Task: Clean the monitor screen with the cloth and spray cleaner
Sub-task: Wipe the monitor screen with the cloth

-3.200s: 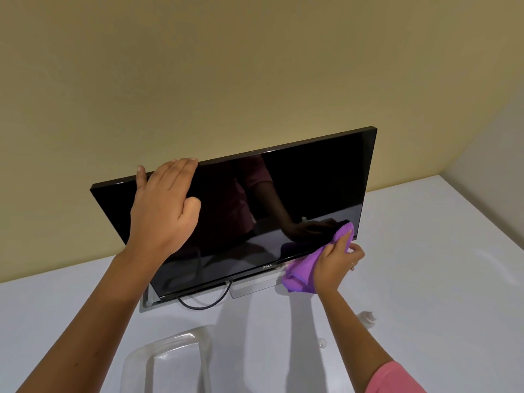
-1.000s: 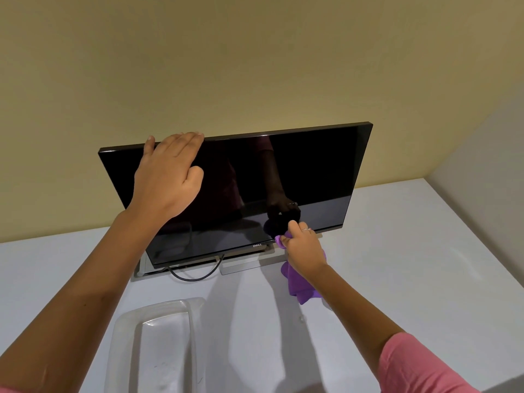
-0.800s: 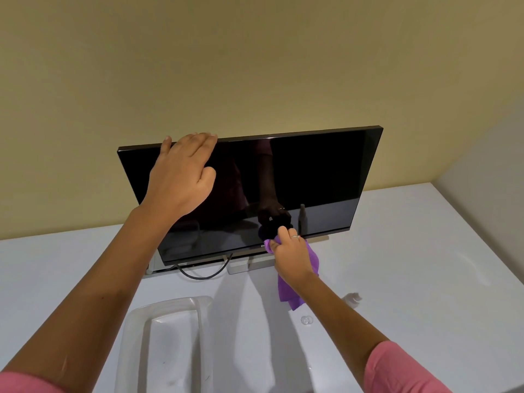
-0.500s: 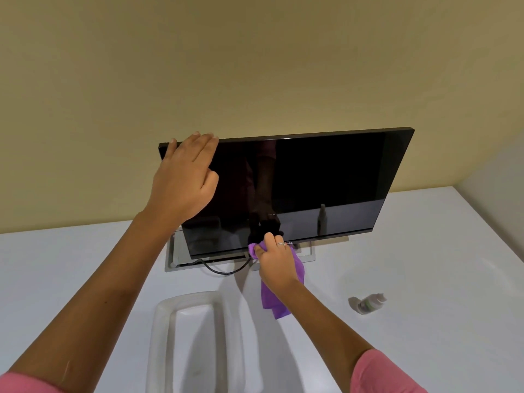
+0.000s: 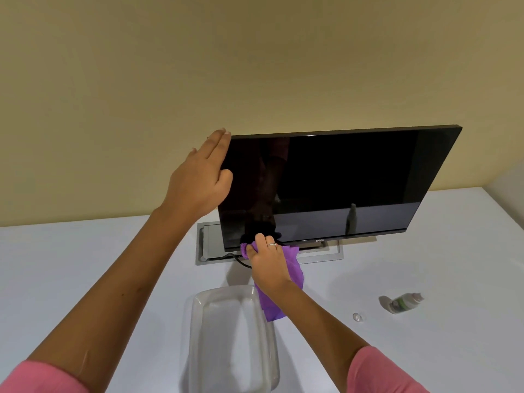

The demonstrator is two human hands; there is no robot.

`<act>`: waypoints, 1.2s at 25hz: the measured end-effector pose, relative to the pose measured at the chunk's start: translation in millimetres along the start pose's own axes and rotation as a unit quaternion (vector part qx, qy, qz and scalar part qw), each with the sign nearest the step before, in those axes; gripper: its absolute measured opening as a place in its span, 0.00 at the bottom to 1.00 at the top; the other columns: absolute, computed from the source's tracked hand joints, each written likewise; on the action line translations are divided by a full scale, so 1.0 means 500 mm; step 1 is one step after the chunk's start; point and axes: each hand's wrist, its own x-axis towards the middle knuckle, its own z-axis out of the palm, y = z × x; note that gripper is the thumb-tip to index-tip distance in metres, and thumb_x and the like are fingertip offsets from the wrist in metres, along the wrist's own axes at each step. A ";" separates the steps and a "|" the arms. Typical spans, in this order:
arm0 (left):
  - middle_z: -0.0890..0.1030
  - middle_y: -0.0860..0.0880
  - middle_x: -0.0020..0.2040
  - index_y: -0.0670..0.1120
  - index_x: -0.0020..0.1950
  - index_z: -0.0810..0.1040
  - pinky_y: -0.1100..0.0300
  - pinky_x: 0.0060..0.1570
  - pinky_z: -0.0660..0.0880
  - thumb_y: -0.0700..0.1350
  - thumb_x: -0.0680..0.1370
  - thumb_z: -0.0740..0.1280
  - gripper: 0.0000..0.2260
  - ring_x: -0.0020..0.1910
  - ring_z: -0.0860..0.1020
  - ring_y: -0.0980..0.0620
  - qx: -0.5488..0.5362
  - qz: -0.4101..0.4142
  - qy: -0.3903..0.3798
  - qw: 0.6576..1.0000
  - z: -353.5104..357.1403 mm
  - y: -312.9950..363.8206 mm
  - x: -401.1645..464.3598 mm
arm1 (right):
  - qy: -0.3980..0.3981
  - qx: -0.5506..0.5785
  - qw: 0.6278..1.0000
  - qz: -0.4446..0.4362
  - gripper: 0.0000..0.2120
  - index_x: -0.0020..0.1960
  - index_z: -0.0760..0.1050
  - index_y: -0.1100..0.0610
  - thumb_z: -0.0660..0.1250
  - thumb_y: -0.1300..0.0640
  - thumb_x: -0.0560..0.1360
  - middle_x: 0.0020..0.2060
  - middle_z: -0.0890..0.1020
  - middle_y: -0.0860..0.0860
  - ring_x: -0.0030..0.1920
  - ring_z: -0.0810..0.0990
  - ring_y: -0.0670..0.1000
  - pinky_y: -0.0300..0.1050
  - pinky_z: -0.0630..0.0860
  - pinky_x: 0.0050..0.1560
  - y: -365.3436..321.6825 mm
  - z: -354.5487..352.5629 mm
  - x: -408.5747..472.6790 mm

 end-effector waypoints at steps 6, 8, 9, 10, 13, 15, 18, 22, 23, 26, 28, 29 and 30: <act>0.58 0.49 0.78 0.47 0.77 0.57 0.46 0.72 0.61 0.47 0.73 0.50 0.31 0.73 0.63 0.45 -0.001 -0.007 0.001 1.000 0.002 0.001 0.005 | 0.012 0.005 1.000 0.011 0.18 0.62 0.72 0.59 0.69 0.63 0.73 0.61 0.68 0.57 0.59 0.69 0.58 0.51 0.71 0.59 -0.057 0.004 0.017; 0.59 0.49 0.78 0.47 0.77 0.57 0.45 0.71 0.63 0.48 0.73 0.50 0.31 0.73 0.64 0.44 0.005 -0.007 0.006 1.000 0.004 -0.001 0.004 | 0.016 0.006 1.000 0.009 0.16 0.61 0.73 0.59 0.68 0.63 0.74 0.61 0.68 0.58 0.59 0.69 0.58 0.51 0.71 0.59 -0.069 0.002 0.022; 0.59 0.48 0.77 0.47 0.77 0.58 0.45 0.70 0.64 0.48 0.73 0.50 0.31 0.72 0.65 0.43 0.007 -0.007 0.006 1.000 0.005 -0.001 0.004 | 0.016 0.005 1.000 0.006 0.16 0.61 0.73 0.60 0.68 0.63 0.73 0.62 0.68 0.58 0.59 0.69 0.58 0.51 0.71 0.58 -0.075 0.000 0.024; 0.60 0.48 0.77 0.47 0.77 0.58 0.44 0.68 0.65 0.48 0.73 0.50 0.31 0.71 0.66 0.41 0.009 -0.008 0.007 1.000 0.005 -0.001 0.005 | 0.016 0.004 1.000 0.004 0.16 0.61 0.73 0.60 0.68 0.63 0.73 0.61 0.68 0.58 0.59 0.69 0.59 0.51 0.71 0.58 -0.081 -0.001 0.027; 0.60 0.48 0.77 0.47 0.77 0.58 0.43 0.64 0.69 0.48 0.73 0.50 0.30 0.70 0.67 0.38 0.012 -0.014 0.006 1.000 0.004 0.001 0.007 | 0.014 0.032 0.999 0.010 0.15 0.61 0.73 0.60 0.66 0.64 0.74 0.61 0.67 0.59 0.58 0.68 0.59 0.51 0.70 0.57 -0.096 -0.005 0.030; 0.60 0.49 0.77 0.48 0.77 0.58 0.43 0.64 0.68 0.48 0.73 0.50 0.30 0.70 0.66 0.37 0.013 -0.016 0.002 1.000 0.005 0.001 0.007 | 0.017 0.064 0.998 0.017 0.14 0.61 0.74 0.60 0.65 0.64 0.75 0.61 0.68 0.58 0.59 0.67 0.59 0.50 0.70 0.56 -0.098 -0.005 0.031; 0.59 0.49 0.78 0.48 0.77 0.57 0.43 0.67 0.65 0.48 0.73 0.50 0.30 0.71 0.66 0.37 0.010 -0.012 -0.001 1.000 0.008 -0.002 0.008 | 0.021 0.160 0.986 0.041 0.12 0.60 0.74 0.60 0.64 0.65 0.76 0.57 0.69 0.57 0.56 0.69 0.58 0.46 0.69 0.47 -0.089 -0.006 0.028; 0.59 0.48 0.78 0.47 0.77 0.57 0.43 0.69 0.62 0.45 0.75 0.53 0.29 0.71 0.66 0.38 -0.001 -0.008 0.000 1.000 0.007 -0.005 0.010 | 0.083 0.309 0.946 0.052 0.13 0.61 0.77 0.59 0.63 0.65 0.78 0.51 0.71 0.54 0.51 0.70 0.53 0.45 0.75 0.45 -0.070 -0.007 0.007; 0.59 0.48 0.77 0.47 0.77 0.58 0.43 0.69 0.62 0.44 0.75 0.54 0.28 0.71 0.66 0.38 -0.004 -0.007 0.003 1.000 0.008 -0.006 0.009 | 0.121 0.343 0.929 0.064 0.12 0.59 0.78 0.60 0.64 0.66 0.77 0.50 0.72 0.53 0.50 0.71 0.52 0.43 0.75 0.47 -0.065 -0.008 -0.004; 0.59 0.49 0.78 0.47 0.77 0.58 0.43 0.70 0.61 0.42 0.76 0.56 0.28 0.72 0.65 0.41 -0.016 -0.007 0.004 1.000 0.008 -0.009 0.009 | 0.220 0.404 0.882 0.104 0.16 0.59 0.79 0.59 0.63 0.71 0.76 0.50 0.72 0.50 0.50 0.75 0.49 0.36 0.76 0.52 -0.041 -0.022 -0.043; 0.58 0.50 0.78 0.48 0.77 0.57 0.43 0.71 0.58 0.41 0.77 0.55 0.28 0.73 0.64 0.43 -0.032 0.000 -0.003 0.999 0.006 -0.012 0.010 | 0.261 0.434 0.852 0.133 0.17 0.58 0.79 0.60 0.62 0.73 0.75 0.51 0.72 0.49 0.51 0.75 0.46 0.32 0.75 0.52 -0.023 -0.042 -0.066; 0.56 0.50 0.78 0.47 0.77 0.57 0.42 0.72 0.56 0.41 0.77 0.55 0.28 0.73 0.63 0.44 -0.040 0.005 -0.004 0.999 0.006 -0.013 0.008 | 0.274 0.445 0.839 0.149 0.17 0.57 0.79 0.60 0.62 0.74 0.75 0.51 0.73 0.48 0.51 0.75 0.45 0.30 0.74 0.51 -0.014 -0.053 -0.076; 0.55 0.50 0.79 0.47 0.77 0.56 0.42 0.72 0.54 0.40 0.77 0.55 0.28 0.73 0.62 0.44 -0.047 0.007 -0.002 0.999 0.005 -0.014 0.002 | 0.280 0.453 0.830 0.166 0.16 0.56 0.78 0.59 0.61 0.74 0.75 0.51 0.73 0.48 0.51 0.76 0.44 0.27 0.73 0.50 -0.007 -0.066 -0.086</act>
